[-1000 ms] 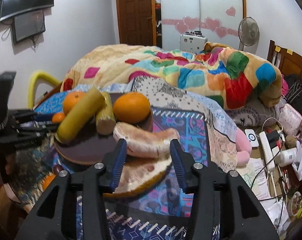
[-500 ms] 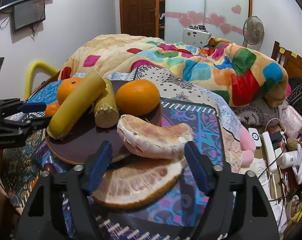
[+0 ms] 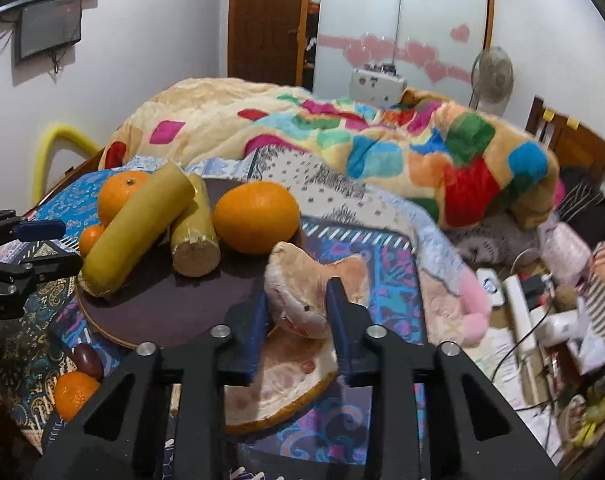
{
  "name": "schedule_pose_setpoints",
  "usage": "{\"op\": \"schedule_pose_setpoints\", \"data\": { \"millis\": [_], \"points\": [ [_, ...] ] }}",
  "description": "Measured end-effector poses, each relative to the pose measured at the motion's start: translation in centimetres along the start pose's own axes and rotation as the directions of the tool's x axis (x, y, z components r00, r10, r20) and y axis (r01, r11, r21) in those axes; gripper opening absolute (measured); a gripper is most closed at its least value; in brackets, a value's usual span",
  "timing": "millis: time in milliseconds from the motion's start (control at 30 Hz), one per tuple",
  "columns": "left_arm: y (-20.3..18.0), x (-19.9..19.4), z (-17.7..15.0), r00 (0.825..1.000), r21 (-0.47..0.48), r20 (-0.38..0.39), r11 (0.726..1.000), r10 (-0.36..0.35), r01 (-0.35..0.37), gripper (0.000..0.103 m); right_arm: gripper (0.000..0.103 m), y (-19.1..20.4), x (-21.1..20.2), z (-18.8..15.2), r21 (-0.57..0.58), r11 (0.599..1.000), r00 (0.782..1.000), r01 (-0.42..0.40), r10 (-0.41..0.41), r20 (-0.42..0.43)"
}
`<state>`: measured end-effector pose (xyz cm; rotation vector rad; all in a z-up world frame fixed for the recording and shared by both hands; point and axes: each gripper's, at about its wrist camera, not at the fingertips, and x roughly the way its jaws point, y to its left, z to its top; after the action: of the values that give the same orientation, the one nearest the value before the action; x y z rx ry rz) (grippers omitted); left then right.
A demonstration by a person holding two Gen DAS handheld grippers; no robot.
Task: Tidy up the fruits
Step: 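Lower the pink pomelo segment onto the plate and open the right gripper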
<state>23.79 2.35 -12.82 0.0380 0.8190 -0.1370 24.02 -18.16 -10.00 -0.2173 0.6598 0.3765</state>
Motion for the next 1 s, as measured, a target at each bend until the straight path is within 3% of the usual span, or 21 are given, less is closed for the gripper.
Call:
{"op": "schedule_pose_setpoints", "data": {
  "millis": [367,567,667,867,1000],
  "points": [
    [0.2,-1.7,0.3,0.999,-0.009,0.039,1.000,-0.007,0.007,0.060,0.018,0.4,-2.8,1.4,0.004,1.000,0.994,0.023,-0.024,0.111],
    [0.6,-2.4,0.5,0.998,-0.025,0.058,1.000,-0.017,0.018,0.060,0.018,2.6,-3.5,1.9,-0.037,0.999,0.991,-0.018,0.023,0.135],
    [0.7,-2.8,0.4,0.998,-0.027,0.065,0.999,-0.020,0.022,0.060,0.018,4.2,-3.2,1.5,-0.082,0.996,0.990,0.019,-0.007,0.140],
    [1.0,-3.2,-0.1,0.997,-0.028,0.069,0.999,-0.022,0.024,0.060,0.019,6.6,-1.6,1.0,-0.115,0.993,0.995,-0.011,0.022,0.101],
    [1.3,-3.3,-0.5,0.998,-0.029,0.066,0.999,-0.020,0.022,0.060,0.019,6.8,0.1,0.7,-0.077,0.990,0.993,-0.120,0.121,0.011]
  ]
}}
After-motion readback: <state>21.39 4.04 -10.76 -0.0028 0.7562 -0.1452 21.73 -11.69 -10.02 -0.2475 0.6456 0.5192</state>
